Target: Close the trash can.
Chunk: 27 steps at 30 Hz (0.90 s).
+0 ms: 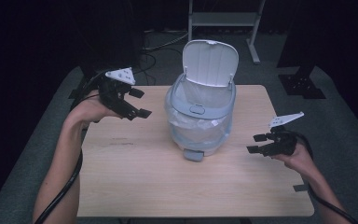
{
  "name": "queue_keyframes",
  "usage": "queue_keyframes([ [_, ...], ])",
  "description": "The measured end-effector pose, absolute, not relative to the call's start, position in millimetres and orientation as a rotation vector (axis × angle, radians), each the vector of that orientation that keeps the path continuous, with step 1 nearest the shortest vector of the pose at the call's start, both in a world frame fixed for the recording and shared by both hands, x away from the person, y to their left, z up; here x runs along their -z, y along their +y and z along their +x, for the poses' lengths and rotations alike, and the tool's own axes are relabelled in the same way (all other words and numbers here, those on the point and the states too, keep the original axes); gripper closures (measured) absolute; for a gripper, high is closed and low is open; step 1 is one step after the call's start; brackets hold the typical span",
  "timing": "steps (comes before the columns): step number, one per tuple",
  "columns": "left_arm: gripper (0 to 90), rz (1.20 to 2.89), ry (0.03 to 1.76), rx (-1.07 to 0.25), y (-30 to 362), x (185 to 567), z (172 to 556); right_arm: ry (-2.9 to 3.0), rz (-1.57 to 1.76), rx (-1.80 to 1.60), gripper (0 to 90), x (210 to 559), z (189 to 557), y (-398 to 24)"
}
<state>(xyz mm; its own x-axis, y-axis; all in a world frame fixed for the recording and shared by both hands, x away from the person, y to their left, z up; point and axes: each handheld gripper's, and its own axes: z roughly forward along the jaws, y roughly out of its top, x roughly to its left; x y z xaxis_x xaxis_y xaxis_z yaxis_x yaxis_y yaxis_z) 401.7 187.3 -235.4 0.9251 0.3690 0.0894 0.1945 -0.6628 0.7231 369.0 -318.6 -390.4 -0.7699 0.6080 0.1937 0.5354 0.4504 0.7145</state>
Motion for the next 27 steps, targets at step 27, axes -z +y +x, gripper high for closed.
queue_keyframes([
  [27, 9.2, 2.262, 0.511, -0.323, 228, 294, 369, 2.564, 0.985, -1.218, 38.3, 332, 411, -310],
])
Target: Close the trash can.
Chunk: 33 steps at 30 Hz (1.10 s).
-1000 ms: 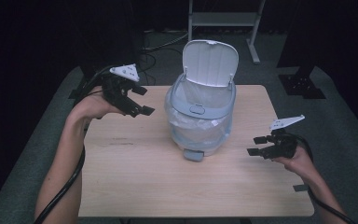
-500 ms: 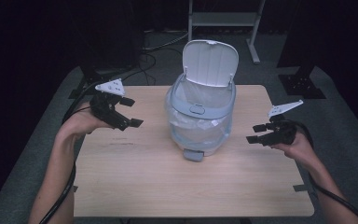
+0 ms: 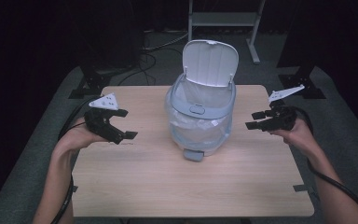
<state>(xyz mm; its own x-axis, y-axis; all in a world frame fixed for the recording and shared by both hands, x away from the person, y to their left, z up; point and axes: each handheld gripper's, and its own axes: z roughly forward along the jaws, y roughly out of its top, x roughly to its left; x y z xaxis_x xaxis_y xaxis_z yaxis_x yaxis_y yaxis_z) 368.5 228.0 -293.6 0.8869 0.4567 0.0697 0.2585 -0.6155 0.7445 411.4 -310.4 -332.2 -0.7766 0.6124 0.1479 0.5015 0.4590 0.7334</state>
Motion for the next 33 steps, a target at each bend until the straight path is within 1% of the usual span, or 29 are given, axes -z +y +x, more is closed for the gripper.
queue_keyframes([
  [10, 8.5, 2.248, 0.543, -0.285, 232, 323, 361, 2.562, 0.983, -1.209, 39.3, 316, 430, -308],
  [16, 8.5, 2.259, 0.558, -0.256, 233, 342, 360, 2.563, 0.996, -1.217, 43.0, 310, 441, -309],
  [19, 8.5, 2.263, 0.561, -0.252, 233, 348, 359, 2.556, 0.999, -1.217, 43.4, 305, 448, -311],
  [29, 8.5, 2.248, 0.574, -0.263, 233, 361, 351, 2.538, 0.980, -1.241, 55.1, 282, 463, -313],
  [33, 8.5, 2.238, 0.582, -0.265, 236, 366, 349, 2.522, 0.996, -1.254, 63.2, 271, 469, -312],
])
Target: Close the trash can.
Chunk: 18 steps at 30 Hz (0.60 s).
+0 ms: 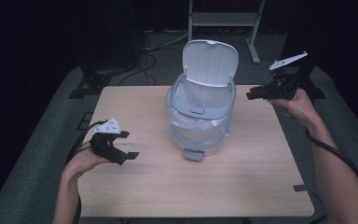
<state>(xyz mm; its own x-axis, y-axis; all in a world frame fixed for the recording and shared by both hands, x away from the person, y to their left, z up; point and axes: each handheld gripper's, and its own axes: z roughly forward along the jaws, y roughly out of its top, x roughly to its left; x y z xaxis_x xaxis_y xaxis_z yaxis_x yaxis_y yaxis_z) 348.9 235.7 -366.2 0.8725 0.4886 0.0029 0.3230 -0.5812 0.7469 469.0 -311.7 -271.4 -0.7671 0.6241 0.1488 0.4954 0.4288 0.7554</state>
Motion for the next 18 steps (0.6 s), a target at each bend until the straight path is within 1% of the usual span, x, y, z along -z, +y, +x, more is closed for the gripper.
queue_keyframes([
  [11, 8.5, 2.237, 0.604, -0.268, 238, 377, 345, 2.512, 0.996, -1.249, 79.9, 249, 486, -304],
  [16, 8.5, 2.239, 0.614, -0.270, 240, 378, 344, 2.505, 0.994, -1.273, 84.3, 241, 494, -300],
  [18, 8.5, 2.242, 0.615, -0.271, 240, 379, 344, 2.504, 0.988, -1.276, 84.5, 238, 498, -298],
])
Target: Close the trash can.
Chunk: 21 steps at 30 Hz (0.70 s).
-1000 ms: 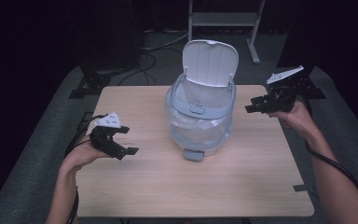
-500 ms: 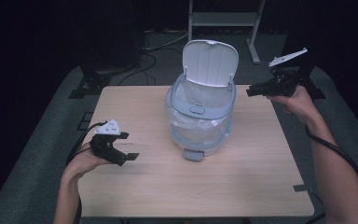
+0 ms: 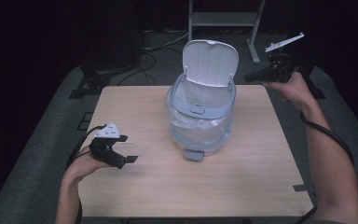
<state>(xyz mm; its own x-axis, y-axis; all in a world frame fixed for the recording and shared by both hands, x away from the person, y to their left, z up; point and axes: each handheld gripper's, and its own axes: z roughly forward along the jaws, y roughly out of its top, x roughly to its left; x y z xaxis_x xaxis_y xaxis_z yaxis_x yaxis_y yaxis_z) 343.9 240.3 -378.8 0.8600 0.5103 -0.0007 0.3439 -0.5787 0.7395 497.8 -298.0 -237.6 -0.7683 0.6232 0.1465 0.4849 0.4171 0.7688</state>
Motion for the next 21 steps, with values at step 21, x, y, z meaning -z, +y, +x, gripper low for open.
queue_keyframes([
  [21, 8.5, 2.228, 0.632, -0.245, 242, 387, 343, 2.508, 0.894, -1.330, 89.7, 200, 520, -264],
])
